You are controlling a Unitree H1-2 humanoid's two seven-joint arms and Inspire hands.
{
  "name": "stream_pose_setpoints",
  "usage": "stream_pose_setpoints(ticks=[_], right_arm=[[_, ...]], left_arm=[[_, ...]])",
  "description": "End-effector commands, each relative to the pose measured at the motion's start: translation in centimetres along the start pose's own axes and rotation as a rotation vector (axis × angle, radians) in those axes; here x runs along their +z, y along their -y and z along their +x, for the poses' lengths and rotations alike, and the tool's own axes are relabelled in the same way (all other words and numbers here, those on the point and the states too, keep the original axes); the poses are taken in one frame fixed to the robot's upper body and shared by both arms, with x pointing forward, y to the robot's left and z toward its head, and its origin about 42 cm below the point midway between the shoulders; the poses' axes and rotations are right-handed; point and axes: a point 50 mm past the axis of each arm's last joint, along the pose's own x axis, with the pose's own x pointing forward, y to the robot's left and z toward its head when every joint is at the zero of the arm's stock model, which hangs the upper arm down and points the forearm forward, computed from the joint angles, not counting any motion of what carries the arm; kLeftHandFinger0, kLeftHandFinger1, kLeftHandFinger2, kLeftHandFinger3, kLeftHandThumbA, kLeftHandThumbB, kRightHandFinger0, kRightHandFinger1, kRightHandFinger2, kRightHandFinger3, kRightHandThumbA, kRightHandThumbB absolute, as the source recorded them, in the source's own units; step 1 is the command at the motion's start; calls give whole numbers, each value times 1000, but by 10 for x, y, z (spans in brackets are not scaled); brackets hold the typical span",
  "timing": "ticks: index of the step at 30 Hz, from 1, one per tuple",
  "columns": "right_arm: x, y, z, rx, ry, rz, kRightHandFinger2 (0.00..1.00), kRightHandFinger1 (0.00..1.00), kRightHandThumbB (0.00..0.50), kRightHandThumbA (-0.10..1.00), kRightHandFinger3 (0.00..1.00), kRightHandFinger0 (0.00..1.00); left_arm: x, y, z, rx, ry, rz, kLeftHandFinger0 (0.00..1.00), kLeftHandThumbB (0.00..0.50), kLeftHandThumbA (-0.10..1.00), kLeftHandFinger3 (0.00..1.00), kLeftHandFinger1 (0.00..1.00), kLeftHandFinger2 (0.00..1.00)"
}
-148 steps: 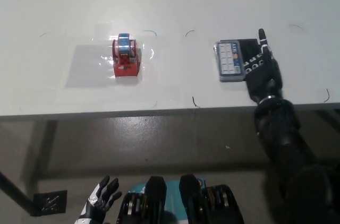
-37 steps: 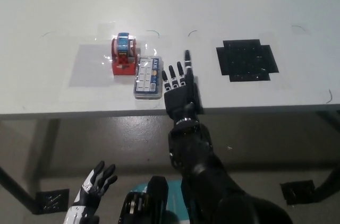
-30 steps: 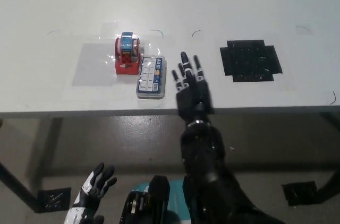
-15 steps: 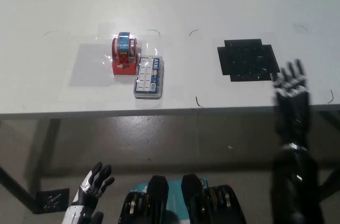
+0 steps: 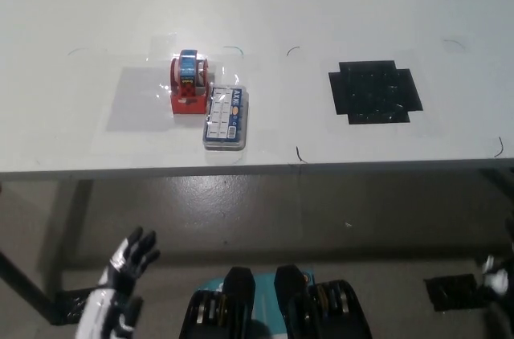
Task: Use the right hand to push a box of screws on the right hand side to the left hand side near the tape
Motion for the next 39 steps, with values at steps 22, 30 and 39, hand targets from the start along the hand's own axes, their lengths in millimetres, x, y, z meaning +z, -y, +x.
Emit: stream_pose_setpoints(ticks=[22,30,39], right_arm=[[-47,-37,-16,249,-118,-109,1000,1000,273,1000,1000,1000],[-38,-26,-6,184,-76,-146,1000,1000,286,1000,1000,1000],[-38,-26,-2,155,-69,-132,1000,1000,281,1000,1000,1000]], left_arm=[[-59,-29,14,74,-119,59,1000,136,927,1000,1000,1000],[-72,-30,-1,49,-193,87,1000,141,954,1000,1000,1000],[-76,-35,-2,42,-206,94,1000,144,973,1000,1000,1000]])
